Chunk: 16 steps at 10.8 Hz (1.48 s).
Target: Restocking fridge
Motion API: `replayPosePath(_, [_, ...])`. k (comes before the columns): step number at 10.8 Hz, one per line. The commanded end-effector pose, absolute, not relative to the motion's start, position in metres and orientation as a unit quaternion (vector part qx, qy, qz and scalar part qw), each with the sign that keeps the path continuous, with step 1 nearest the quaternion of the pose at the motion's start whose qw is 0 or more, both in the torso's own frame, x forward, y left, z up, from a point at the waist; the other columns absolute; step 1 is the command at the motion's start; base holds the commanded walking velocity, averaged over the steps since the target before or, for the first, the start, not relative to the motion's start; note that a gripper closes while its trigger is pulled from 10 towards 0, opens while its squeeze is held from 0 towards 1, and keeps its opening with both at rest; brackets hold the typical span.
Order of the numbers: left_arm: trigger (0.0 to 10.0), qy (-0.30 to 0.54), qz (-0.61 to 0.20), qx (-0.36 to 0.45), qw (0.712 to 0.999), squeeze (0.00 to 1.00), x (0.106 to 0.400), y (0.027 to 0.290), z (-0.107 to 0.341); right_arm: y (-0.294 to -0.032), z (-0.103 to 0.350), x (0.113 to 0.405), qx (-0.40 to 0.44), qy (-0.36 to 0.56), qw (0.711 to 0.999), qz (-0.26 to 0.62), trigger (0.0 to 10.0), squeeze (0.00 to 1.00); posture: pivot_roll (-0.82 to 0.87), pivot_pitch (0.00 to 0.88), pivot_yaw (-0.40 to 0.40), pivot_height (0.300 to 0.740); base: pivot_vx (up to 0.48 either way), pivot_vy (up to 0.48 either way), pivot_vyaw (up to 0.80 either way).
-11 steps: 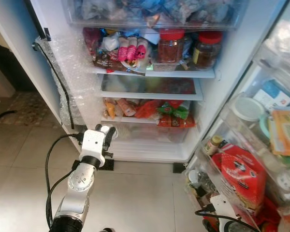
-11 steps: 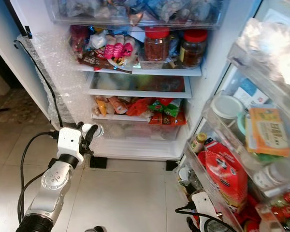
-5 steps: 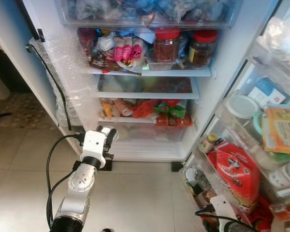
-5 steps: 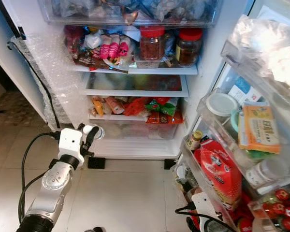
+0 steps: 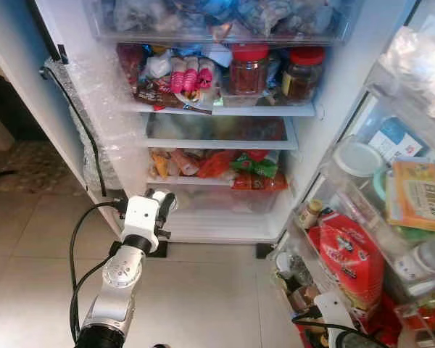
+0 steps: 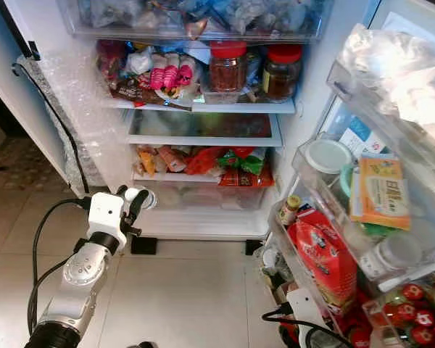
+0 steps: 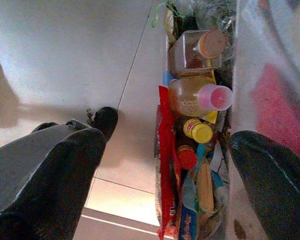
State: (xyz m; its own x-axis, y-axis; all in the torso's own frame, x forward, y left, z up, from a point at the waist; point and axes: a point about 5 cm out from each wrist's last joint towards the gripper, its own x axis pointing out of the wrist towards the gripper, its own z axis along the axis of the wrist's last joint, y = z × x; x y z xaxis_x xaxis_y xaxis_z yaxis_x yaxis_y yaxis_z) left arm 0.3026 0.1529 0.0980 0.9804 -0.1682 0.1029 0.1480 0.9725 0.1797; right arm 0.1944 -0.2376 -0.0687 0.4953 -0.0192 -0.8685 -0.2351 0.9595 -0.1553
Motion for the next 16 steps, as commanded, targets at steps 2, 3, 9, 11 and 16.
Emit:
replayPosePath(2, [10.0, -0.065, -0.082, 0.089, 0.991, 0.0, 0.3041, 0.1523, 0.1018, -0.2396, -0.0698, 0.1913, -0.133, 0.505, 0.85, 0.067, 10.0, 0.0, -0.15, 0.141, -0.041, 0.74, 0.285, 0.0, 0.0])
replayPosePath(3, [10.0, -0.064, -0.082, 0.089, 0.991, 0.0, 0.3039, 0.1525, 0.1015, -0.2399, -0.0697, 0.1912, -0.133, 0.504, 0.85, 0.067, 10.0, 0.0, -0.15, 0.143, -0.042, 0.74, 0.3, 0.0, 0.0])
replayPosePath(9, [10.0, -0.059, -0.081, 0.088, 0.991, 0.0, 0.301, 0.1531, 0.0992, -0.2402, -0.0706, 0.189, -0.133, 0.508, 0.848, 0.074, 10.0, 0.0, -0.16, 0.161, -0.044, 0.74, 0.316, 0.0, 0.0])
replayPosePath(11, [10.0, -0.058, -0.083, 0.089, 0.991, 0.0, 0.3008, 0.1523, 0.0989, -0.24, -0.0707, 0.1887, -0.134, 0.508, 0.847, 0.077, 10.0, 0.0, -0.16, 0.162, -0.044, 0.74, 0.315, 0.0, 0.0])
replayPosePath(16, [10.0, -0.053, -0.096, 0.091, 0.99, 0.0, 0.3, 0.1497, 0.0978, -0.2392, -0.0708, 0.1885, -0.125, 0.506, 0.85, 0.081, 10.0, 0.0, -0.15, 0.164, -0.042, 0.74, 0.299, 0.0, 0.0])
